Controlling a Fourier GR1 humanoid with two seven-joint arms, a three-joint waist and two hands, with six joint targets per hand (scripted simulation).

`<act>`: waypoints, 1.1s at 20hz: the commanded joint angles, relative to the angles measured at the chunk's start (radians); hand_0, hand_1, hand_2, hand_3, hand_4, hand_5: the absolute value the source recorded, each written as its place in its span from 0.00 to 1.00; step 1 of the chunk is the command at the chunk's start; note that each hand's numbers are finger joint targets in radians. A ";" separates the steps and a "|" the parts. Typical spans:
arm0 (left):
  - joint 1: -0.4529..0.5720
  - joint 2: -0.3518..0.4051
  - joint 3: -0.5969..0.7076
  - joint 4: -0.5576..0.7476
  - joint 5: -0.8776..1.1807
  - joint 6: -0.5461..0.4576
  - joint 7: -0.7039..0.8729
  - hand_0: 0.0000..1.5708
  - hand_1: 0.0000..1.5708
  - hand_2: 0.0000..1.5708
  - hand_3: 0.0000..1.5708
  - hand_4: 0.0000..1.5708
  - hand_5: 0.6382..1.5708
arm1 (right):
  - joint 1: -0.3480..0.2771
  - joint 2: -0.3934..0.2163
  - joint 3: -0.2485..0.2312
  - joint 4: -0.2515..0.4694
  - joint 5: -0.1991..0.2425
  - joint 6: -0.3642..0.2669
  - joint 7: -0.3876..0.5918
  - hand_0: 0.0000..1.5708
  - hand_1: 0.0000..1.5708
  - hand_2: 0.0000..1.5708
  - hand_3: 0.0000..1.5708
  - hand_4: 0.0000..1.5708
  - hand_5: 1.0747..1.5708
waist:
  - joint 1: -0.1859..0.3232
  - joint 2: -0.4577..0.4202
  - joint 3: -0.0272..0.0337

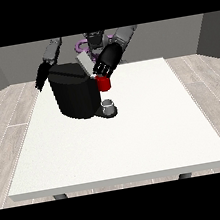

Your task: Insert the coffee pod into the coffee machine and close the lid

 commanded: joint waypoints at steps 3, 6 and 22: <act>0.008 0.000 -0.012 -0.002 -0.014 0.015 -0.040 0.74 0.74 0.79 0.76 0.26 1.00 | -0.028 -0.033 -0.037 0.012 -0.020 0.014 0.013 0.00 0.00 0.00 0.00 0.07 1.00 | 0.019 0.009 -0.0001; -0.034 0.056 0.021 0.019 0.000 0.000 -0.058 0.78 0.78 0.80 0.76 0.26 1.00 | -0.040 -0.031 -0.023 -0.010 -0.011 0.015 0.015 0.00 0.00 0.00 0.00 0.11 1.00 | -0.004 0.041 -0.0002; -0.008 0.056 -0.057 0.014 -0.110 0.099 -0.093 0.77 0.77 0.78 0.70 0.00 1.00 | -0.022 0.009 -0.008 -0.006 -0.002 -0.016 0.029 0.00 0.00 0.00 0.00 0.00 1.00 | -0.007 0.029 -0.0003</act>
